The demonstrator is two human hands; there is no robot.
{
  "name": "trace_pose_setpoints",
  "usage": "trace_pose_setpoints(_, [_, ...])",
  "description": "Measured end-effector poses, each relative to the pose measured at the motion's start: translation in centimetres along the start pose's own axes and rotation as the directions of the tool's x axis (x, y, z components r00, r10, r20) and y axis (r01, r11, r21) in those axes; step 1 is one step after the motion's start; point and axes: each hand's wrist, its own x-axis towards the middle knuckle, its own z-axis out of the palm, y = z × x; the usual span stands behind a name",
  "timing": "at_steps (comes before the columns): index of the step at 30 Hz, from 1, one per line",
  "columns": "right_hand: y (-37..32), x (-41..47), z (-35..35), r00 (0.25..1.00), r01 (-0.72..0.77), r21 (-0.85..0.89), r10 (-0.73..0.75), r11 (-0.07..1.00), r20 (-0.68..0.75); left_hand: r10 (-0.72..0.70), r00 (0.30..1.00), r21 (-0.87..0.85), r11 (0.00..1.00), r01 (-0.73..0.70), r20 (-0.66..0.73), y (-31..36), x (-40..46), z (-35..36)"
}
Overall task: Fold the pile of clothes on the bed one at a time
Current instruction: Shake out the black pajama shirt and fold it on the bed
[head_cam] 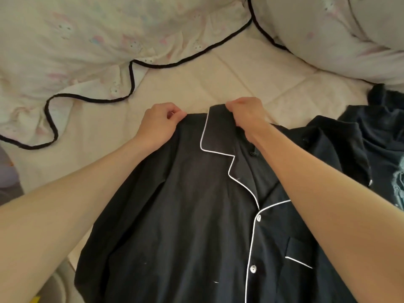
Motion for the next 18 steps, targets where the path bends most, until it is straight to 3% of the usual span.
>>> trace_pose_setpoints(4, [1.1,-2.5,1.1,0.974,0.195,-0.220,-0.215,0.956,-0.071,-0.033,0.999,0.012,0.999,0.033,-0.003,0.0,-1.5,-0.7])
trace_pose_setpoints(8, [3.4,-8.2,2.4,0.872,0.404,-0.497,-0.488,0.768,-0.045,-0.033,0.999,0.027,0.999,0.033,-0.028,-1.7,-6.4,-2.7])
trace_pose_setpoints(10, [5.2,-12.4,3.6,0.835,0.467,-0.531,-0.551,0.707,0.001,-0.008,0.999,0.078,0.997,0.011,-0.034,-3.0,-10.0,-3.7])
trace_pose_setpoints(14, [9.3,-22.3,6.6,0.815,0.532,-0.549,-0.566,0.645,0.123,-0.088,0.994,0.076,0.993,0.092,-0.063,-6.3,-17.3,-5.2])
trace_pose_setpoints(18, [13.0,-29.7,9.6,0.859,0.494,-0.592,-0.461,0.637,0.221,-0.367,0.930,-0.154,0.920,0.361,-0.008,-10.5,-22.4,-6.2])
